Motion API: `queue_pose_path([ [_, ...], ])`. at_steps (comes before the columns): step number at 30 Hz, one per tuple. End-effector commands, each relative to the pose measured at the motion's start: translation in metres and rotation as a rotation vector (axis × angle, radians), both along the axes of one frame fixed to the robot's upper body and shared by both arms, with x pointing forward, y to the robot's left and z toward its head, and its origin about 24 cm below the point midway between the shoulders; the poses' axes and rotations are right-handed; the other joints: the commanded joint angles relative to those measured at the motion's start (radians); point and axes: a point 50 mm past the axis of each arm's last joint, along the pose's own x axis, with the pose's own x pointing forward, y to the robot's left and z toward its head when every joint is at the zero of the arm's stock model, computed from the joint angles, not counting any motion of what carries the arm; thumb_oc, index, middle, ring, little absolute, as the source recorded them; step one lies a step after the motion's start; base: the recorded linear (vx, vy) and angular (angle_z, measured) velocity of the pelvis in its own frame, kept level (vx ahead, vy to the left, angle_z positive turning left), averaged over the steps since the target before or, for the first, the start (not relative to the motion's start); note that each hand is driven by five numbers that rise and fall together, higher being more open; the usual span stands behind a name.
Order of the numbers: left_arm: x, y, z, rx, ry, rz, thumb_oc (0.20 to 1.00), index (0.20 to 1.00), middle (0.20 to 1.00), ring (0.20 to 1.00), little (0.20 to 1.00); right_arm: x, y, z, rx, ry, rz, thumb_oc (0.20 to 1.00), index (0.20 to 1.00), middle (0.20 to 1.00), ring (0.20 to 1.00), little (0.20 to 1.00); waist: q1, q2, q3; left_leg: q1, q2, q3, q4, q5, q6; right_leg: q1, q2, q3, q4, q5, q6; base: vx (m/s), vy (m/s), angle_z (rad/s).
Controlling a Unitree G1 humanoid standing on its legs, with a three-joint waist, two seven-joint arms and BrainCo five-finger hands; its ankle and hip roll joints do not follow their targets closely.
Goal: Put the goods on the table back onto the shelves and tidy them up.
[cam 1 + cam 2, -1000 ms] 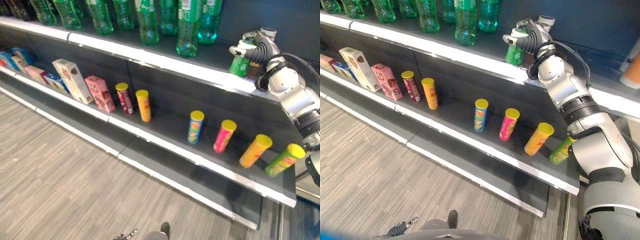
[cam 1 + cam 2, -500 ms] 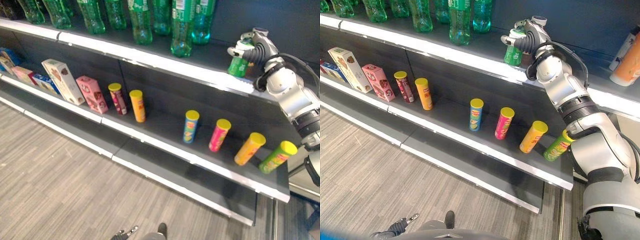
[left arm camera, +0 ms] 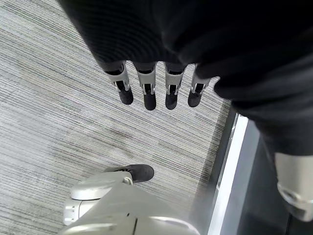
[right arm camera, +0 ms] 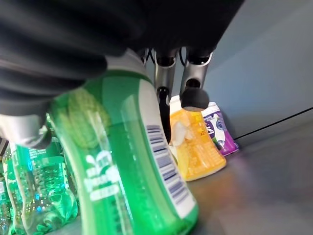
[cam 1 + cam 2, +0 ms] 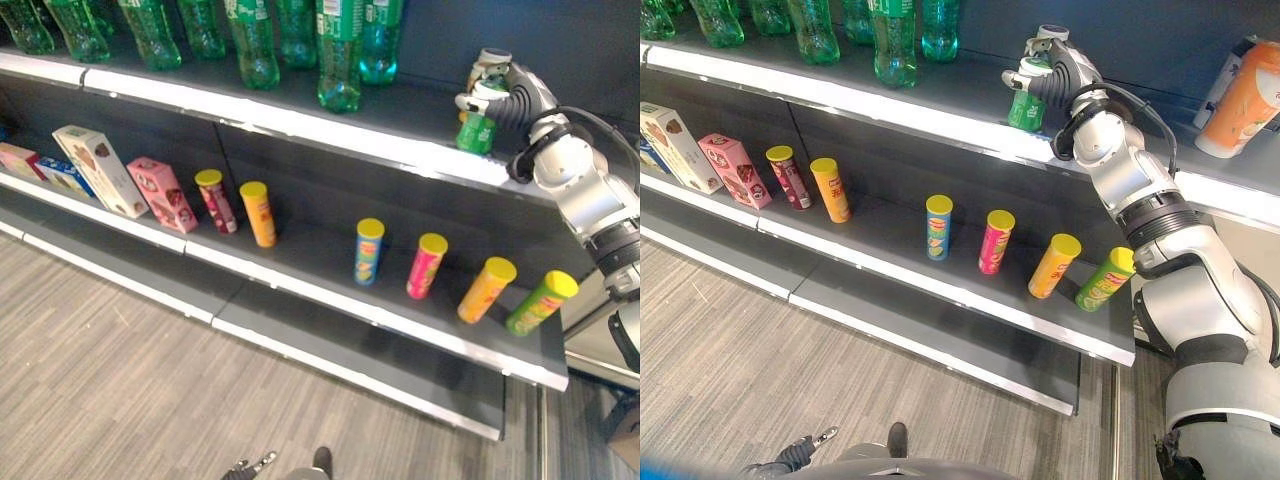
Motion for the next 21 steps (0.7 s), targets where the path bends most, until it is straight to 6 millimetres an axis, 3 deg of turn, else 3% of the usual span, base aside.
queue_pose_path([
  [1, 0.012, 0.003, 0.003, 0.036, -0.012, -0.077, 1.000, 1.000, 1.000, 1.000, 1.000, -0.005, 0.008, 0.036, -0.054, -0.123, 0.011, 0.200, 0.200, 0.200, 0.200, 0.200, 0.041, 0.003, -0.025, 0.094, 0.131, 0.074, 0.026, -0.085, -0.119, -0.064, -0.058, 0.025, 0.068, 0.020, 0.038, 0.00, 0.000, 0.00],
  [7, 0.013, 0.003, 0.003, 0.036, -0.011, -0.075, 1.000, 1.000, 1.000, 1.000, 1.000, -0.004, 0.011, 0.034, -0.057, -0.119, 0.014, 0.200, 0.200, 0.200, 0.200, 0.200, 0.041, 0.002, -0.026, 0.097, 0.131, 0.073, 0.026, -0.086, -0.118, -0.063, -0.058, 0.025, 0.067, 0.021, 0.038, 0.00, 0.000, 0.00],
  [8, 0.013, 0.003, 0.003, 0.036, -0.011, -0.075, 1.000, 1.000, 1.000, 1.000, 1.000, -0.004, 0.011, 0.034, -0.057, -0.119, 0.014, 0.282, 0.282, 0.282, 0.282, 0.282, 0.041, 0.002, -0.026, 0.097, 0.131, 0.073, 0.026, -0.086, -0.118, -0.063, -0.058, 0.025, 0.067, 0.021, 0.038, 0.00, 0.000, 0.00],
  [9, 0.013, 0.004, 0.003, 0.038, -0.010, -0.076, 1.000, 1.000, 1.000, 1.000, 1.000, -0.004, 0.011, 0.035, -0.051, -0.123, 0.013, 1.000, 1.000, 1.000, 1.000, 1.000, 0.041, 0.001, -0.026, 0.097, 0.130, 0.074, 0.025, -0.087, -0.118, -0.063, -0.058, 0.025, 0.067, 0.021, 0.038, 0.00, 0.000, 0.00],
  [17, 0.011, 0.004, 0.003, 0.045, 0.001, -0.089, 1.000, 1.000, 1.000, 1.000, 1.000, -0.007, 0.012, 0.041, -0.025, -0.154, 0.028, 1.000, 1.000, 1.000, 1.000, 1.000, 0.035, -0.001, -0.029, 0.102, 0.126, 0.077, 0.023, -0.093, -0.115, -0.064, -0.061, 0.027, 0.067, 0.026, 0.041, 0.00, 0.001, 0.00],
  [21, 0.013, 0.004, 0.003, 0.048, 0.001, -0.087, 1.000, 1.000, 1.000, 1.000, 1.000, -0.019, 0.015, 0.061, -0.020, -0.263, 0.055, 1.000, 1.000, 1.000, 1.000, 1.000, 0.021, -0.001, -0.029, 0.108, 0.124, 0.083, 0.022, -0.100, -0.110, -0.069, -0.065, 0.037, 0.066, 0.030, 0.044, 0.01, 0.024, -0.09],
])
